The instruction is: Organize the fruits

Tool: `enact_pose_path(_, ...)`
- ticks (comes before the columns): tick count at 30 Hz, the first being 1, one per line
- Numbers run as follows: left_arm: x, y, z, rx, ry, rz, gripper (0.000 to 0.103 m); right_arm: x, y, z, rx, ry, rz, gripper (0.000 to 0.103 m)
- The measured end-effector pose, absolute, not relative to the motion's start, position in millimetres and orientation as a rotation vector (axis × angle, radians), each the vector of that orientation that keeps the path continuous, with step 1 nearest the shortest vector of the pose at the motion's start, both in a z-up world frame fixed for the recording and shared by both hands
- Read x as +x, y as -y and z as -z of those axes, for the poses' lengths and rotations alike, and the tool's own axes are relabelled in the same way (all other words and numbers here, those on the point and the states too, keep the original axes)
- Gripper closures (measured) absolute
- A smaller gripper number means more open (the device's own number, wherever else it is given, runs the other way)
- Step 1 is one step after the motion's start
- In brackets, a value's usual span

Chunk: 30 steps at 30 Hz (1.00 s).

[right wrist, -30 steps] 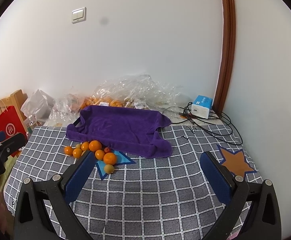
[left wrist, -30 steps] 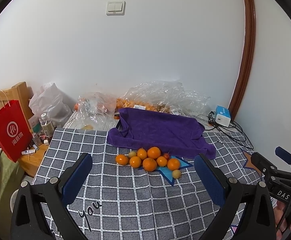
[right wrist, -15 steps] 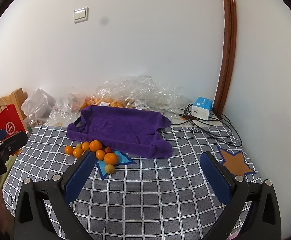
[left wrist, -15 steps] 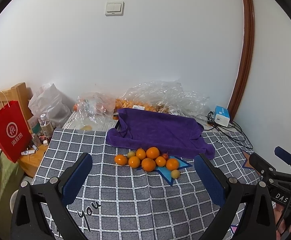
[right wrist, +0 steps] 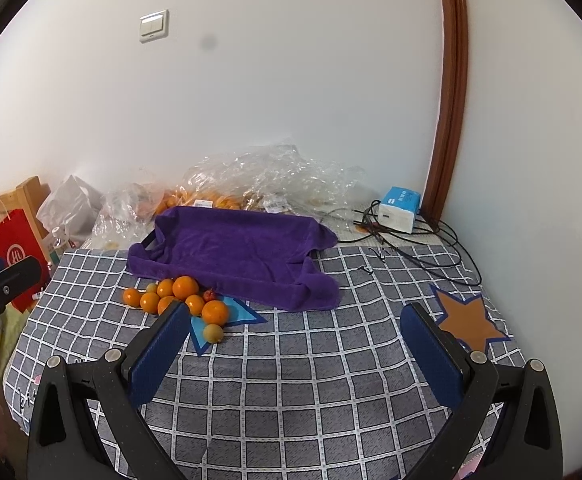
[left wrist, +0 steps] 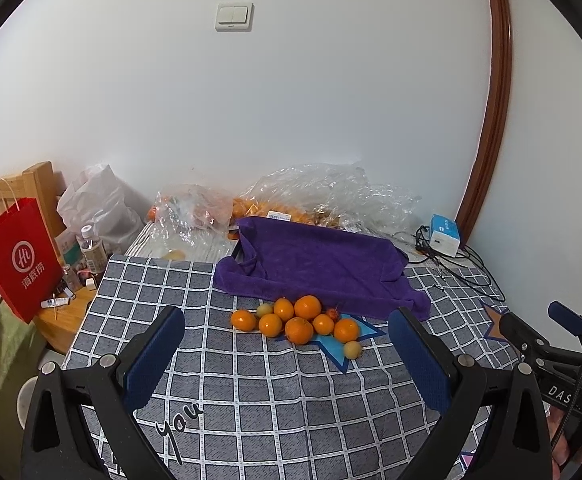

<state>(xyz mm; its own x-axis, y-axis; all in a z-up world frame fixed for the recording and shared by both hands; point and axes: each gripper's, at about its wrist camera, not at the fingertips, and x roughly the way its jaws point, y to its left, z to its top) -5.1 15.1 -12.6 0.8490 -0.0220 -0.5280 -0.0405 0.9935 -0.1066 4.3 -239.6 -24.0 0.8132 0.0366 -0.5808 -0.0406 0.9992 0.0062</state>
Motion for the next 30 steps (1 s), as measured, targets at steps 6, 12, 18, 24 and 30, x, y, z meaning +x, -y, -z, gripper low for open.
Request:
enact_pose_path(6,-7,-13,9,-0.107,-0.546,-0.008,0.000,3,244,20,0.019,-0.610,-0.022,0.000)
enact_pose_path(12,-8,-13,8,-0.110,-0.540,-0.006,0.000,3,244,20,0.004,-0.615,-0.003,0.000)
enact_pose_path(18,-4,-10,11,-0.096,-0.539,-0.001,0.000,3,242,24,-0.007,-0.571,-0.010,0.000)
enact_pose_path(24,11,-13,28,-0.084,-0.559,0.009,0.000,15,236,44,-0.009,-0.579,-0.102,0.000)
enact_pose_path(30,36,-30,62,-0.101,-0.635,0.013,0.001,46,217,84,-0.053,-0.675,-0.119,0.000)
